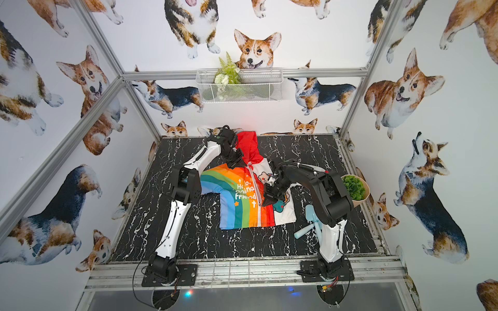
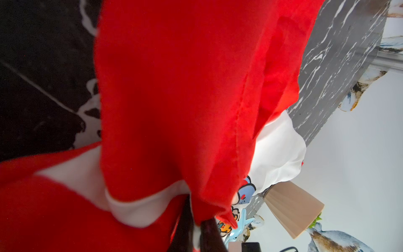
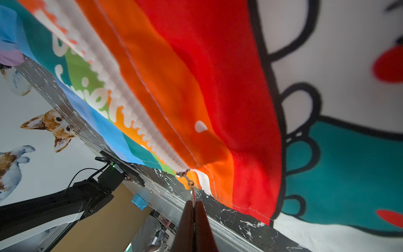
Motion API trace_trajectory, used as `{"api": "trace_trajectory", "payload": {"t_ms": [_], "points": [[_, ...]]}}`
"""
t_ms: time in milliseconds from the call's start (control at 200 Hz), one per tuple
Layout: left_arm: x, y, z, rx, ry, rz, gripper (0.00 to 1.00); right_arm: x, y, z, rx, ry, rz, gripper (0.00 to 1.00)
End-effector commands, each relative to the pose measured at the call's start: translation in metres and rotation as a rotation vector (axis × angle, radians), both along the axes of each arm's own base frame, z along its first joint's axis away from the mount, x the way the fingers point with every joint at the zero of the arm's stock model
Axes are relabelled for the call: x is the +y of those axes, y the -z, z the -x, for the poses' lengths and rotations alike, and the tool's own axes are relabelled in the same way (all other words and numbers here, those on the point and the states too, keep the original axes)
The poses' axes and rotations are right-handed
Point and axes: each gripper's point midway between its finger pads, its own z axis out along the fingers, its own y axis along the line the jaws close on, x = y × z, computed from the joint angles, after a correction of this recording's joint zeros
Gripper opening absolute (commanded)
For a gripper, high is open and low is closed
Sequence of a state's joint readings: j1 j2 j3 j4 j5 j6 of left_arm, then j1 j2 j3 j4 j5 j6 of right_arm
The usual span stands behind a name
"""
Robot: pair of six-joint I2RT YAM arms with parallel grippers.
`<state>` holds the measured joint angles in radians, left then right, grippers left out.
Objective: Unzip the jacket
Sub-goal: Unzip the zipper on the jacket.
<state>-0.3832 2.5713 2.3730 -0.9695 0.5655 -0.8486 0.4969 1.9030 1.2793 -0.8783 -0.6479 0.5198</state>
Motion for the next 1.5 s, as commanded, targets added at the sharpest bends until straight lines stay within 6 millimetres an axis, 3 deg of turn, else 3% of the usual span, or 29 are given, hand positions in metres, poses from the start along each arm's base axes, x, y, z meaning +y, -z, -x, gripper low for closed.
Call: {"api": "trace_trajectory", "payload": {"t_ms": [0, 646, 1492], "points": [[0.001, -0.004, -0.002, -0.019, -0.002, -0.014, 0.0, -0.005, 0.0, 0.014, 0.032, -0.023, 0.018, 0.0], [0.001, -0.003, 0.001, -0.011, 0.008, -0.018, 0.0, -0.001, 0.0, 0.049, 0.044, -0.149, 0.056, 0.0], [0.001, 0.001, 0.002, -0.003, 0.012, -0.014, 0.0, -0.019, 0.002, 0.094, 0.1, -0.206, 0.089, 0.0]]}}
